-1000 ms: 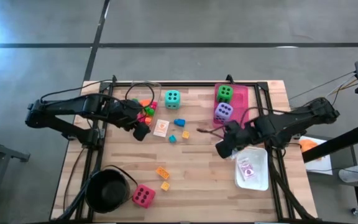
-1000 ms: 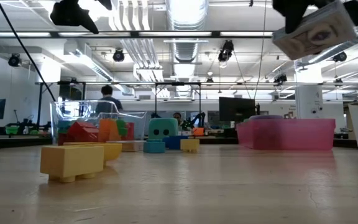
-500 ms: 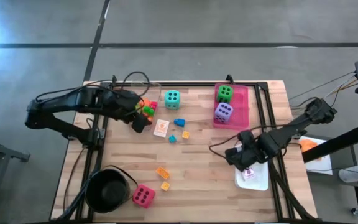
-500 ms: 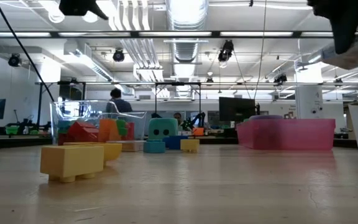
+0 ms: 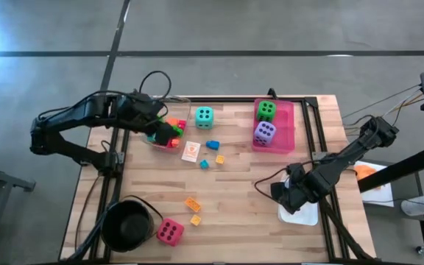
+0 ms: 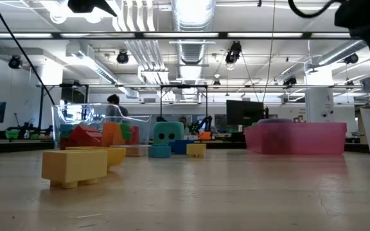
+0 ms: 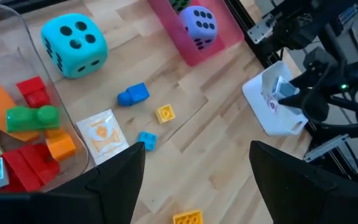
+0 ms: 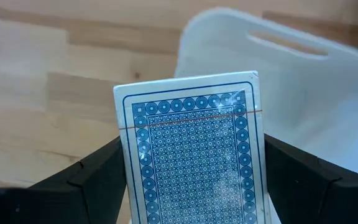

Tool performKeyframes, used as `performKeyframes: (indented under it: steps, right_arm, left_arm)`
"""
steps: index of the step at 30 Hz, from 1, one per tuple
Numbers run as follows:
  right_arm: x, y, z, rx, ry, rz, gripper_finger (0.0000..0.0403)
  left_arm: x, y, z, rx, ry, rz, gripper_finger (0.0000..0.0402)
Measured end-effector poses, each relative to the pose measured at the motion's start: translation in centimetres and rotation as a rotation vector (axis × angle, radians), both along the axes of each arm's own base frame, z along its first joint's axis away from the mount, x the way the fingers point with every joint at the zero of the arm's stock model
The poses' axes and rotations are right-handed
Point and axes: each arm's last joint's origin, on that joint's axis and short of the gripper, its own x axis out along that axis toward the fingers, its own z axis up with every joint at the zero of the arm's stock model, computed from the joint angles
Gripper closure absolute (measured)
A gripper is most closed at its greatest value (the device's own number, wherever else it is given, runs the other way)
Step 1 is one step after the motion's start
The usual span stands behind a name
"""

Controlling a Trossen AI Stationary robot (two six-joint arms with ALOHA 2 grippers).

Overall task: Pick & Place Toys
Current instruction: Put the blue deck of cards into the white bin

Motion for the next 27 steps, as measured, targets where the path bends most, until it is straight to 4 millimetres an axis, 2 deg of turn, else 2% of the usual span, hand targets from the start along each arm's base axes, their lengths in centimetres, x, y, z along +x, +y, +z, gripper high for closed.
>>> performKeyframes:
  steps: [15, 23, 27]
  right_arm:
    - [-1.3, 0.0, -2.6, 0.030, 0.105, 0.058, 0.0101]
    - [-1.2, 0.1, -5.2, 0.086, 0.031, 0.085, 0.0101]
    - [-1.4, -0.1, -6.2, 0.059, 0.062, 0.101, 0.0101]
  left_arm:
    - [-0.1, 0.7, 0.0, -0.040, -0.007, 0.011, 0.0109]
    - [-0.1, 0.8, 0.0, -0.041, -0.007, 0.015, 0.0109]
    - [-0.1, 0.8, 0.0, -0.042, -0.006, 0.018, 0.0109]
